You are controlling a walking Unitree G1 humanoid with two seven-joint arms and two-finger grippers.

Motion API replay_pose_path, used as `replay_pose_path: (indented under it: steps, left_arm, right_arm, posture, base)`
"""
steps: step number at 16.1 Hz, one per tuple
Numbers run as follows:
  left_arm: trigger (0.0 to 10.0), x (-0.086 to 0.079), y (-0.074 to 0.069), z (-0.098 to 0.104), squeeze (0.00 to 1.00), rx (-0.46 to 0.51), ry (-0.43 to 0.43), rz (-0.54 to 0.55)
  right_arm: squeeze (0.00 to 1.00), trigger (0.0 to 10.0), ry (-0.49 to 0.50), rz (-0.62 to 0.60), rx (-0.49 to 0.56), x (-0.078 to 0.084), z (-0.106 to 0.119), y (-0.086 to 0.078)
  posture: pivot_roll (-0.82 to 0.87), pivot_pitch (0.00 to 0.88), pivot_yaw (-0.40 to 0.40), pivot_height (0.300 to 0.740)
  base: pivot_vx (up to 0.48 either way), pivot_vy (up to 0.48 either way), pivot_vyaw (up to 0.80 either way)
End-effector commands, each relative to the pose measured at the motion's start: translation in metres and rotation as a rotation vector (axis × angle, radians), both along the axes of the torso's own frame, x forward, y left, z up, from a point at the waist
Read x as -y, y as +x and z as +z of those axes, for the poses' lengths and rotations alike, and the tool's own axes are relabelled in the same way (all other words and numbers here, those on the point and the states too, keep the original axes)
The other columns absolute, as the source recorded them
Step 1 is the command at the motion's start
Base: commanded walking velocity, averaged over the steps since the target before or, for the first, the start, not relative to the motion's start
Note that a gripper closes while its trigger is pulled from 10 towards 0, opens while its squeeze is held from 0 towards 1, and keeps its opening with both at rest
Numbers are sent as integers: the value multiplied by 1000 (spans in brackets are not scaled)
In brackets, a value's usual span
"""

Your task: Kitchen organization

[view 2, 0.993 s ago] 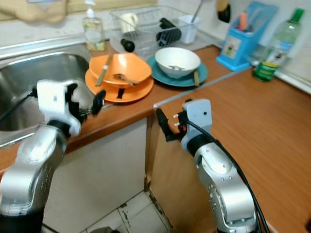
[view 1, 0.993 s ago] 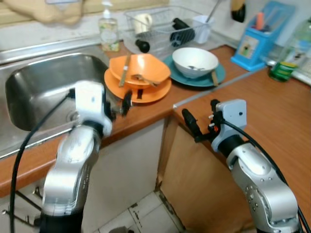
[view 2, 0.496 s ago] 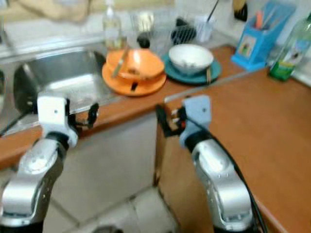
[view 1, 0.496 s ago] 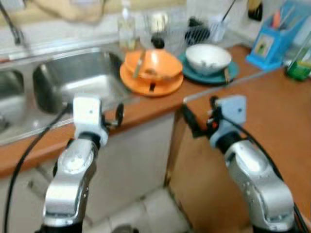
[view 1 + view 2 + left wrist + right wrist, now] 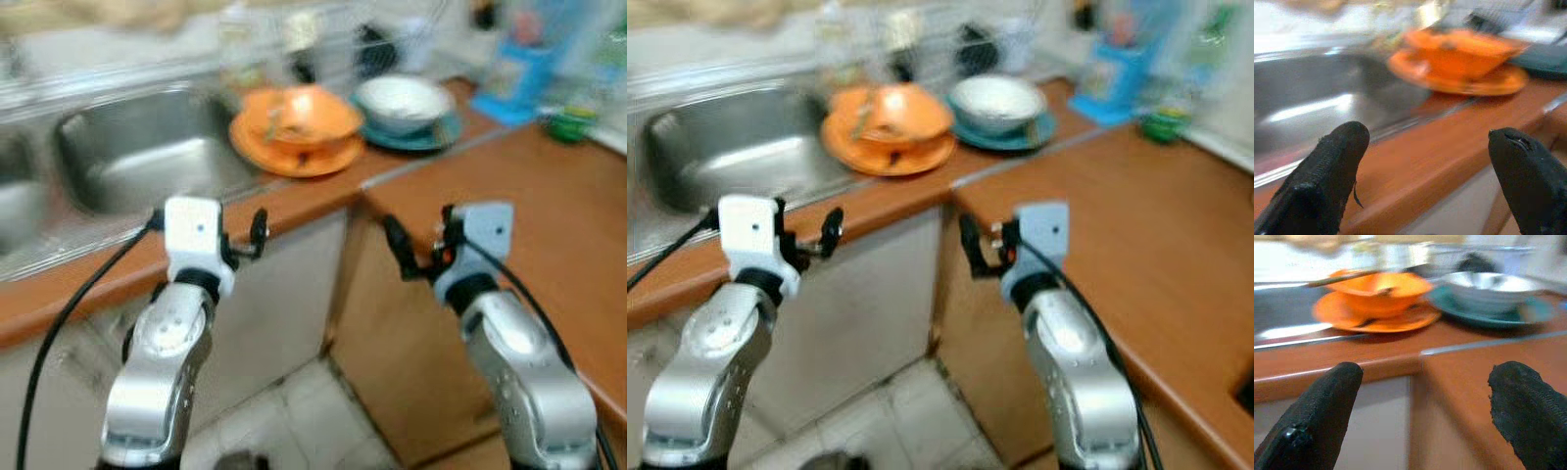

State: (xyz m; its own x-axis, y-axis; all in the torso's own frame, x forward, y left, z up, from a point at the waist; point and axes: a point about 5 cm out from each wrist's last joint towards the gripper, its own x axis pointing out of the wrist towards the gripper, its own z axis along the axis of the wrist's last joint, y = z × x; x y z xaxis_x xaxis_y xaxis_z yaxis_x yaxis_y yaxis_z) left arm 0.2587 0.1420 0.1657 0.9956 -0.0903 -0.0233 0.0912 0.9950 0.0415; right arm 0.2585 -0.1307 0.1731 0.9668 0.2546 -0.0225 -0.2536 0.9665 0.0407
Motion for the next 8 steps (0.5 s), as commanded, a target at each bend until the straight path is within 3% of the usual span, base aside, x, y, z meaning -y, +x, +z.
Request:
replay_pose_path:
  steps: [1, 5, 8]
  left_arm:
    - [10000, -1, 1, 3, 0, 13, 16, 13]
    - [10000, -1, 1, 0, 0, -17, 43, 34]
    - [10000, 1, 0, 5, 0, 32, 51, 21]
  right_arm:
    - [1000, 10000, 5, 13, -3, -1, 1, -2]
    - [1000, 10000, 1, 21, -3, -1, 1, -2]
    - [1000, 10000, -6, 11, -4, 1, 1, -3]
  posture:
    - [-41, 47, -4, 740]
    - [-44, 50, -3, 740]
    - [-46, 51, -5, 740]
  base:
    - [0, 0, 0]
    - [0, 0, 0]
    - [0, 0, 0]
